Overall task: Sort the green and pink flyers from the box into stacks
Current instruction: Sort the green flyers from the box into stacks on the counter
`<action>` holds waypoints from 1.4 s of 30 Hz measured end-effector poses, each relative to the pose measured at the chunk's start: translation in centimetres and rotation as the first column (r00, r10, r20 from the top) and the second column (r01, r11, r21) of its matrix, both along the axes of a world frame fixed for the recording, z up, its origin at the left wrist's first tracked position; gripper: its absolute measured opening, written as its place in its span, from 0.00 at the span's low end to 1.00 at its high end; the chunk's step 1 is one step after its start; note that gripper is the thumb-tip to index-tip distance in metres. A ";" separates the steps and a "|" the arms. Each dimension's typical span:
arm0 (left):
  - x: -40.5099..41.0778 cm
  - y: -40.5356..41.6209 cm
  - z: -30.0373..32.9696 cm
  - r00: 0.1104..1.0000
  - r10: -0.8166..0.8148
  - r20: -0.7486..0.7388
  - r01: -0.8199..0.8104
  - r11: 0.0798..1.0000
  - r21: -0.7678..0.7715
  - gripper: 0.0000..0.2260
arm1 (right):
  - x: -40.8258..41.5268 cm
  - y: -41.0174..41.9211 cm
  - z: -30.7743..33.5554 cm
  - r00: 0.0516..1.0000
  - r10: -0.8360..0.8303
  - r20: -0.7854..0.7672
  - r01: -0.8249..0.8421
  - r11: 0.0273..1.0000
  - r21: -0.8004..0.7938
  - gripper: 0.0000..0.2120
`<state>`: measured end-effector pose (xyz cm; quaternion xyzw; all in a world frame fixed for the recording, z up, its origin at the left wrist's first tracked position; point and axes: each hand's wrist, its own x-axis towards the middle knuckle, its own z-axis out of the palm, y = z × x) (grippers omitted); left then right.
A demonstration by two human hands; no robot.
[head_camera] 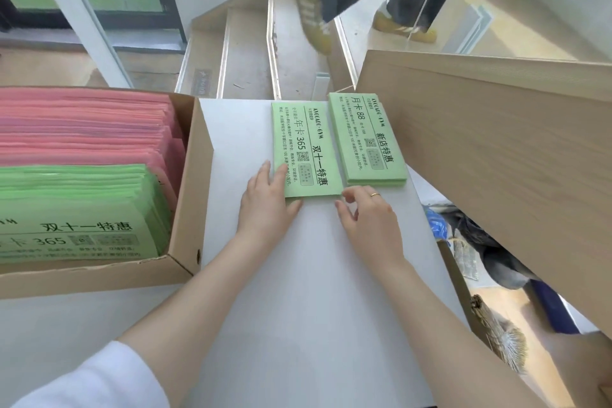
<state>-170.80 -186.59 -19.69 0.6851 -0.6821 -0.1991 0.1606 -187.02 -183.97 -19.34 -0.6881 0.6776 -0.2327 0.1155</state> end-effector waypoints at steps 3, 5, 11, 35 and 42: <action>0.3 2.5 2.3 0.999 -0.038 -0.011 0.037 0.996 -0.078 0.27 | 0.9 0.4 1.6 0.988 0.152 -0.023 -0.154 0.981 -0.120 0.10; 1.0 4.7 4.5 0.994 -0.089 -0.069 0.072 0.975 -0.210 0.24 | 2.3 0.5 3.1 0.962 0.271 -0.017 -0.268 0.940 -0.212 0.12; 7.1 9.5 10.2 0.973 -0.172 -0.153 0.091 0.898 -0.430 0.17 | 8.6 0.9 6.9 0.862 0.500 0.081 -0.452 0.832 -0.322 0.13; 39.5 5.9 9.1 0.808 -0.499 0.313 0.583 0.751 -0.310 0.14 | 33.4 3.5 8.6 0.852 0.428 -0.300 -0.485 0.862 -0.148 0.08; 39.6 5.4 8.5 0.783 -0.566 0.257 0.621 0.694 -0.365 0.15 | 33.8 4.7 10.0 0.905 0.351 -0.241 -0.370 0.928 -0.038 0.07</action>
